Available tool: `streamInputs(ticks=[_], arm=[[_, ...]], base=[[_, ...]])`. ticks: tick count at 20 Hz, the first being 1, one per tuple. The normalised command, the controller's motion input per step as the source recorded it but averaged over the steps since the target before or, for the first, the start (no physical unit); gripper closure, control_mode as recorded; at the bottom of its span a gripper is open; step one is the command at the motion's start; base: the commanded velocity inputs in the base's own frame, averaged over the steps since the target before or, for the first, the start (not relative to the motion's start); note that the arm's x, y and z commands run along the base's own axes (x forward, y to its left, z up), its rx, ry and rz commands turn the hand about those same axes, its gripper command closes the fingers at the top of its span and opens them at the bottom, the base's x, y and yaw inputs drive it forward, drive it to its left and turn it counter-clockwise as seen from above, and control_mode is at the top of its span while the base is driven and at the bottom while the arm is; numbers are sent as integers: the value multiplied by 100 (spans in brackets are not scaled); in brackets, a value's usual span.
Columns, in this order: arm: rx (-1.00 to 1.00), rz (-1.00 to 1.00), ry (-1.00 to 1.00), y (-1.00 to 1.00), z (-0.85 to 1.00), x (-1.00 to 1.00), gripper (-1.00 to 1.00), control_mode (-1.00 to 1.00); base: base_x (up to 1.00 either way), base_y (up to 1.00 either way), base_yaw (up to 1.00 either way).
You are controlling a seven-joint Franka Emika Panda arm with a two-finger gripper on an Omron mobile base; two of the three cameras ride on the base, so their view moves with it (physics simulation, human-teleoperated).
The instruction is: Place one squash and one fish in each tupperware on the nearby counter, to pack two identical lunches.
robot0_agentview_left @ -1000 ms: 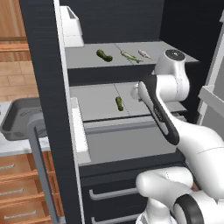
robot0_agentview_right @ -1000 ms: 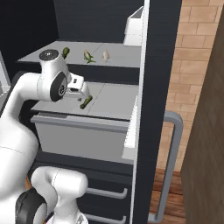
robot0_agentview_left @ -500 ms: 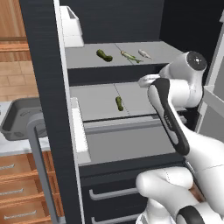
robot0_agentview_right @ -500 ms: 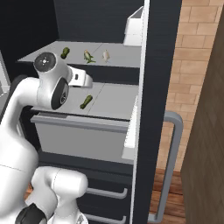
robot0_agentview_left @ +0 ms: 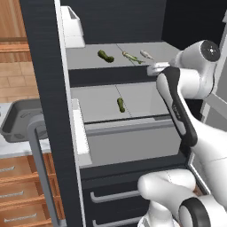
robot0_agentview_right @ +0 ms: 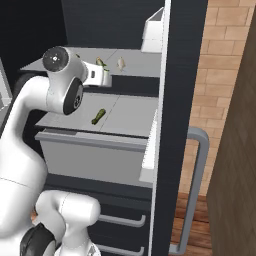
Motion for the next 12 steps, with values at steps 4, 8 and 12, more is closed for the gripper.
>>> streamInputs(ticks=[4,8,12], arm=[[0,0,0,0,47,27,-100,-100],[-1,0,6,4,12,44,-100,-100],[-1,0,11,13,0,59,-100,-100]], base=[[0,0,0],[0,0,0],[0,0,0]])
